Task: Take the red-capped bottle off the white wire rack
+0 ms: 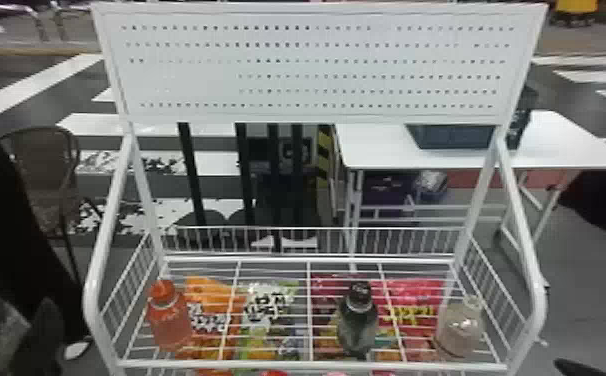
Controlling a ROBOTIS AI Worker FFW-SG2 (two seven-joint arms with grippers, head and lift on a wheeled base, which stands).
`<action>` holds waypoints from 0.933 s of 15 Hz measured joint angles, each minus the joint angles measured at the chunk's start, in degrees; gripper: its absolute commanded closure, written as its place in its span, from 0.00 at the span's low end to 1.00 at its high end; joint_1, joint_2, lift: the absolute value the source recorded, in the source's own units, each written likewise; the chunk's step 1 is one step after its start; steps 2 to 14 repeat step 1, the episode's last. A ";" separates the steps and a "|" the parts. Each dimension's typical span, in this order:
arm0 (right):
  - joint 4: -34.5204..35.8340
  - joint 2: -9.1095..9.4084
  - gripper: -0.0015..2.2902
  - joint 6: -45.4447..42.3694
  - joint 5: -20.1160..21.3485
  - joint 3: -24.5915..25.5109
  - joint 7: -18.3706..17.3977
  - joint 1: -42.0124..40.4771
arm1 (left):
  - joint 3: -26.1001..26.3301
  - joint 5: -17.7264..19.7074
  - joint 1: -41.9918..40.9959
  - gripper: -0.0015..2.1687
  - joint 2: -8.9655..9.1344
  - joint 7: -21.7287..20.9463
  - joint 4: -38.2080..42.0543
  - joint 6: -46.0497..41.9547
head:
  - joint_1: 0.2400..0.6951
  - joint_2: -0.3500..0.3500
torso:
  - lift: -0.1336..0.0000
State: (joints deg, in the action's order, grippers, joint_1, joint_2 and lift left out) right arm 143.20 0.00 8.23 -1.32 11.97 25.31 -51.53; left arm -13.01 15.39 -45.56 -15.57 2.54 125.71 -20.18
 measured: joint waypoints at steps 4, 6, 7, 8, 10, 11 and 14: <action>-0.02 0.00 0.07 0.00 0.00 -0.01 0.00 0.11 | 0.00 -0.04 0.13 0.88 0.06 0.02 -0.03 -0.01 | 0.57 0.50 | 1.00; -0.02 0.00 0.07 0.00 0.00 -0.01 0.00 0.11 | 0.00 -0.04 0.13 0.88 0.06 0.02 -0.03 -0.01 | 0.57 0.50 | 1.00; -0.02 0.00 0.07 0.00 0.00 -0.01 0.00 0.11 | 0.00 -0.04 0.13 0.88 0.06 0.02 -0.03 -0.01 | 0.57 0.50 | 1.00; -0.02 0.00 0.07 0.00 0.00 -0.01 0.00 0.11 | 0.00 -0.04 0.13 0.88 0.06 0.02 -0.03 -0.01 | 0.57 0.50 | 1.00; -0.02 0.00 0.07 0.00 0.00 -0.01 0.00 0.11 | 0.00 -0.04 0.13 0.88 0.06 0.02 -0.03 -0.01 | 0.57 0.50 | 1.00; -0.02 0.00 0.07 0.00 0.00 -0.01 0.00 0.11 | 0.00 -0.04 0.13 0.88 0.06 0.02 -0.03 -0.01 | 0.57 0.50 | 1.00; -0.02 0.00 0.07 0.00 0.00 -0.01 0.00 0.11 | 0.00 -0.04 0.13 0.88 0.06 0.02 -0.03 -0.01 | 0.57 0.50 | 1.00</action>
